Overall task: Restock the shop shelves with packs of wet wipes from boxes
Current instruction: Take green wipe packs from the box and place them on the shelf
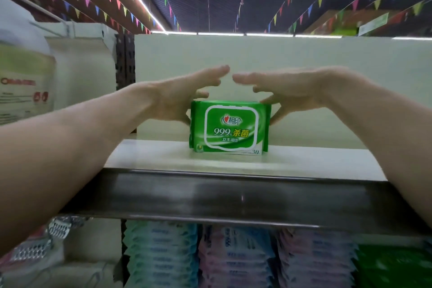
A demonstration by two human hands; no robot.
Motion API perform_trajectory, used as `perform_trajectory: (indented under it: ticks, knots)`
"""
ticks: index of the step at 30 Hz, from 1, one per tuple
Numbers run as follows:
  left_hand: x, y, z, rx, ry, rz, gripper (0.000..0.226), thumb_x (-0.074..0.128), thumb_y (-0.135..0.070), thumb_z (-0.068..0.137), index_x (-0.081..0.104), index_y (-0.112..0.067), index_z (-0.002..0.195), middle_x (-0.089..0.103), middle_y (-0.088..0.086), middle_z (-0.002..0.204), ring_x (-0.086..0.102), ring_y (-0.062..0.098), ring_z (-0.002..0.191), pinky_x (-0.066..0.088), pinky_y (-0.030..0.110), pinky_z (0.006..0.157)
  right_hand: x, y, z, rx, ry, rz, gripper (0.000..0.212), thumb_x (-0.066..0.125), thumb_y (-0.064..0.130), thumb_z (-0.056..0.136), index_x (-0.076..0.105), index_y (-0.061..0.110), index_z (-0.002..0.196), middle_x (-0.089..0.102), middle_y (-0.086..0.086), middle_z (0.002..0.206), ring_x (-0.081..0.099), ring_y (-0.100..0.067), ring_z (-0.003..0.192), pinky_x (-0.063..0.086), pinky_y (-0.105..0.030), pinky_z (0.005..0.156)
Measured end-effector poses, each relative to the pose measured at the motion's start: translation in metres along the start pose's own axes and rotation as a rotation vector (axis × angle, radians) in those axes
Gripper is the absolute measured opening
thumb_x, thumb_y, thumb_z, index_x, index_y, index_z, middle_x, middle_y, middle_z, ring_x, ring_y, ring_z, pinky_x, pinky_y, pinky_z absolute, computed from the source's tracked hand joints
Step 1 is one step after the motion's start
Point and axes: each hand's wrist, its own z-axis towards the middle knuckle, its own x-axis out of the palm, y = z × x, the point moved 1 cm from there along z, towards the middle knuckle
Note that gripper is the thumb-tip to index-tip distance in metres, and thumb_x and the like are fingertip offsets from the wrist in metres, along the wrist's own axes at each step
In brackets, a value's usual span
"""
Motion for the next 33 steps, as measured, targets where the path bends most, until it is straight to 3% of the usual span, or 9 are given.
perform_trajectory:
  ticks: [3,7,9,13,18,22,25,28,33]
  knots:
    - [0.000,-0.001,-0.007,-0.014,0.094,0.302,0.077,0.084,-0.059,0.048,0.053,-0.042,0.116,0.065,-0.009,0.123,0.063,0.014,0.111,0.049,0.043,0.098,0.007,0.002,-0.002,0.003,0.150,-0.272,0.087,0.073,0.039,0.069,0.030,0.041,0.145,0.055,0.006,0.133,0.059,-0.015,0.113,0.048,-0.041,0.100]
    - [0.001,-0.002,-0.002,-0.038,0.042,0.323,0.066,0.078,-0.030,0.064,0.051,-0.037,0.124,0.068,-0.007,0.112,0.067,0.013,0.101,0.054,0.034,0.090,0.007,-0.001,0.007,0.007,0.122,-0.366,0.068,0.073,0.018,0.081,0.041,0.029,0.140,0.067,0.006,0.115,0.067,-0.012,0.099,0.053,-0.028,0.089]
    - [0.002,-0.001,-0.002,-0.044,0.020,0.311,0.054,0.074,-0.027,0.062,0.055,-0.039,0.112,0.072,-0.010,0.103,0.070,0.011,0.093,0.057,0.026,0.079,0.007,0.000,0.010,0.007,0.120,-0.378,0.062,0.071,0.015,0.083,0.044,0.025,0.138,0.068,0.003,0.113,0.068,-0.014,0.098,0.054,-0.029,0.088]
    - [0.006,-0.004,-0.005,-0.060,-0.039,0.350,0.044,0.074,-0.024,0.071,0.058,-0.036,0.110,0.073,-0.008,0.100,0.071,0.010,0.090,0.057,0.022,0.074,0.013,0.005,0.011,0.027,0.110,-0.414,0.056,0.070,0.014,0.085,0.047,0.021,0.135,0.069,0.001,0.111,0.069,-0.016,0.097,0.053,-0.033,0.091]
    - [0.017,-0.011,-0.015,-0.114,-0.161,0.519,0.056,0.073,-0.032,0.080,0.053,-0.034,0.131,0.066,-0.005,0.111,0.062,0.018,0.104,0.048,0.042,0.098,0.026,0.013,0.000,0.033,-0.017,-0.631,0.050,0.069,0.022,0.085,0.049,0.021,0.131,0.066,0.000,0.111,0.066,-0.017,0.096,0.053,-0.032,0.087]
    - [0.033,-0.012,-0.032,-0.055,-0.325,0.651,0.047,0.070,-0.040,0.083,0.058,-0.026,0.127,0.067,-0.003,0.108,0.062,0.016,0.099,0.047,0.030,0.088,0.043,0.011,-0.017,-0.051,-0.253,-0.854,0.049,0.064,0.030,0.086,0.048,0.021,0.131,0.061,-0.003,0.116,0.059,-0.020,0.099,0.049,-0.033,0.086]
    - [0.045,-0.011,-0.045,-0.017,-0.475,0.685,0.057,0.071,-0.038,0.083,0.054,-0.016,0.133,0.063,0.004,0.122,0.060,0.019,0.108,0.045,0.030,0.097,0.053,0.006,-0.032,-0.093,-0.324,-0.848,0.051,0.065,0.026,0.085,0.047,0.016,0.132,0.058,-0.006,0.121,0.052,-0.021,0.098,0.044,-0.029,0.083]
    - [0.057,-0.014,-0.063,0.061,-0.615,0.692,0.055,0.071,-0.036,0.084,0.055,-0.016,0.132,0.055,0.005,0.132,0.052,0.020,0.118,0.039,0.029,0.098,0.057,0.004,-0.053,-0.141,-0.347,-0.805,0.058,0.063,0.025,0.088,0.041,0.015,0.140,0.050,-0.006,0.135,0.048,-0.022,0.119,0.039,-0.031,0.100]
    - [0.086,-0.012,-0.091,0.171,-0.692,0.699,0.034,0.068,-0.031,0.085,0.067,-0.019,0.118,0.061,-0.001,0.107,0.056,0.017,0.104,0.044,0.028,0.089,0.067,0.003,-0.086,-0.211,-0.369,-0.733,0.056,0.063,0.029,0.089,0.044,0.023,0.142,0.044,-0.001,0.145,0.040,-0.019,0.132,0.031,-0.024,0.102]
